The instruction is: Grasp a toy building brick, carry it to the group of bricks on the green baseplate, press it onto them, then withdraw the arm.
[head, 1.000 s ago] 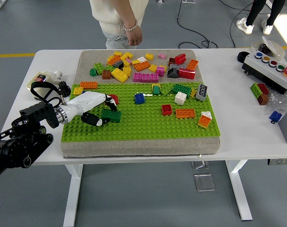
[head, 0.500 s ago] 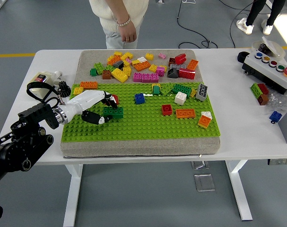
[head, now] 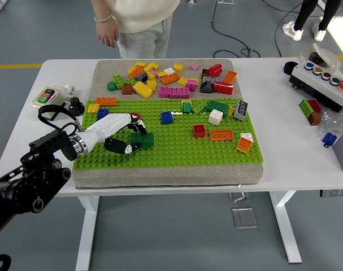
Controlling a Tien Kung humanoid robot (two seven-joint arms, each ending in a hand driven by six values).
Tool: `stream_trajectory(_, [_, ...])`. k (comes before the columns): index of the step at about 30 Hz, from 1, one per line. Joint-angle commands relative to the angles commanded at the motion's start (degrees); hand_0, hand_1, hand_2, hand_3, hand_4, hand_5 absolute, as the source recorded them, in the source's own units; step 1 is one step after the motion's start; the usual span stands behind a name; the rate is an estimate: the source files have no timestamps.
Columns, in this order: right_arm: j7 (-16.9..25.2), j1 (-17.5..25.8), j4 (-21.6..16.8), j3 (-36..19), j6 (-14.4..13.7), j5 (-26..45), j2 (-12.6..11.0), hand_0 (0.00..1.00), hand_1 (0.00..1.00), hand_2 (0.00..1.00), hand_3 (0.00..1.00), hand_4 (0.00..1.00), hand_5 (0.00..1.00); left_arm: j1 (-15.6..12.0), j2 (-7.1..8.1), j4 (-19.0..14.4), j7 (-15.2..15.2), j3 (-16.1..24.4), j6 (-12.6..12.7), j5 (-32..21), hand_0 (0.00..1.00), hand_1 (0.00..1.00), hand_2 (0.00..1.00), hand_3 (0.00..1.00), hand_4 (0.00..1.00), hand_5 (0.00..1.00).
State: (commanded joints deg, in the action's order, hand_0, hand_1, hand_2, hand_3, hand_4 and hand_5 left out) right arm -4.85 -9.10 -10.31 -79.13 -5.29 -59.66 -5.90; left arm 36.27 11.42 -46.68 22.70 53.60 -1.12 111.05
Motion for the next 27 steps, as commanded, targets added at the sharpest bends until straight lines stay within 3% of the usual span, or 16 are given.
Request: stream_trajectory(27, [0.03, 0.06, 0.00, -0.07, 0.03, 0.11, -0.12, 0.759, 0.678, 0.722, 0.638, 0.912, 0.504, -2.28, -0.25, -1.45, -0.45, 0.88, 0.30, 0.18, 0.599, 0.576, 0.562, 0.531, 0.623, 0.002])
